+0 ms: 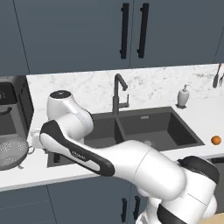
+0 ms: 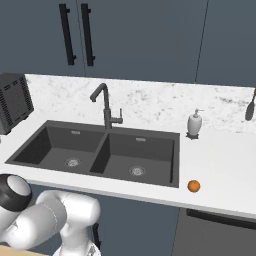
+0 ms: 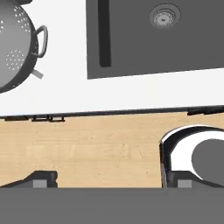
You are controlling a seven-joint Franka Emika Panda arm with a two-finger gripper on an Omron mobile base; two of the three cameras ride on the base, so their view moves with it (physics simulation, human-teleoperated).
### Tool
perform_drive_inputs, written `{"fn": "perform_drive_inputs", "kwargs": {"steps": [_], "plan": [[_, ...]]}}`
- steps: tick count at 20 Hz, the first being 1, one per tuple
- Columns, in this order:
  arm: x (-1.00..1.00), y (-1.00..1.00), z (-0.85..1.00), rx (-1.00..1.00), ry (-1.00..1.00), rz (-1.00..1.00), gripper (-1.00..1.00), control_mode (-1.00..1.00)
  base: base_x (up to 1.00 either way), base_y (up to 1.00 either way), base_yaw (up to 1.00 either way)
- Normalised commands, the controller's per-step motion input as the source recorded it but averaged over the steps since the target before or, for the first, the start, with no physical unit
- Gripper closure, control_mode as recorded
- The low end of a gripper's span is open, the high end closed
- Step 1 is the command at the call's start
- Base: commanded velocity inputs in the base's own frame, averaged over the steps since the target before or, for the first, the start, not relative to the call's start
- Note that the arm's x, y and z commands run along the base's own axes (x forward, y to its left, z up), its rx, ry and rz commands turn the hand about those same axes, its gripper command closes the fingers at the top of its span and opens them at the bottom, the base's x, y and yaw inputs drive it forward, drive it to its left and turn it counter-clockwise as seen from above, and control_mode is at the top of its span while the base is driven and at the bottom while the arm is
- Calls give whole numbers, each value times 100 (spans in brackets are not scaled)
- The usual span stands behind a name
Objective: Put the colander in the sink, put the tangerine in the colander, and turn on the sink faucet and pour water over the colander.
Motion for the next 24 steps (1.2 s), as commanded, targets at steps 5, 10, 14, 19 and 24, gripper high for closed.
{"fn": "perform_drive_inputs", "kwargs": {"steps": [5, 10, 14, 19, 24], "plan": [[-1, 41, -5, 3, -1, 0, -100, -100, 0, 0, 0], [0, 55, -18, 0, -3, -4, -100, -100, 0, 0, 0], [0, 35, -7, 0, -9, -3, -100, -100, 0, 0, 0], [5, 23, -13, 1, -9, -4, -100, -100, 0, 0, 0], [24, 21, -28, 4, -3, -5, -100, -100, 0, 0, 0]]}}
